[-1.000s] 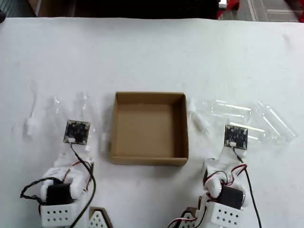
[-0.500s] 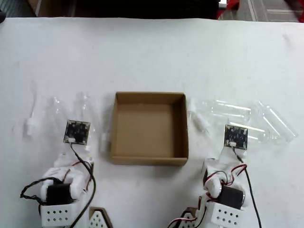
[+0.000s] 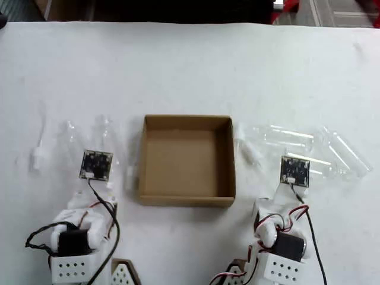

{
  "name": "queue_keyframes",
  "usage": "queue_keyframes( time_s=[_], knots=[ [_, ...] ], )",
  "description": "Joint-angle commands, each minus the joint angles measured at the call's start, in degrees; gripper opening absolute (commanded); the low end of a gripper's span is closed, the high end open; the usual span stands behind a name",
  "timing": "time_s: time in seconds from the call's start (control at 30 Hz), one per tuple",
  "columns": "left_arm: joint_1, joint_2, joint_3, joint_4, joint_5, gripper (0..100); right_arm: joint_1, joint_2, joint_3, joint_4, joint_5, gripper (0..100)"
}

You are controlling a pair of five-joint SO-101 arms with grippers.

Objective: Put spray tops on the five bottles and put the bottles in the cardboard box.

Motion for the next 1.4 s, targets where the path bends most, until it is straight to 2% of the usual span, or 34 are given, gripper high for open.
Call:
queue_keyframes(
  time_s=[0.0,0.43,0.7,1.1,1.2,1.37],
  knots=[
    [-0.2,-0.5,-0.2,0.2,-0.4,2,0.4,-0.3,0.5,0.3,0.1,1.7],
    [-0.2,-0.5,-0.2,0.2,-0.4,2,0.2,-0.3,0.5,0.3,0.1,2.1],
    [-0.2,-0.5,-0.2,0.2,-0.4,2,-3.5,-0.3,0.5,0.0,0.1,2.1],
    [-0.2,-0.3,-0.2,0.1,-0.4,2,-16.3,-0.4,0.5,-0.1,0.1,2.2],
    [-0.2,-0.3,-0.2,0.1,-0.4,2,-17.5,-0.4,0.5,-4.1,-0.1,2.2],
    [-0.2,-0.4,-0.2,0.1,-0.4,2,-17.6,-0.4,0.5,-17.7,0.2,2.2]
  ],
)
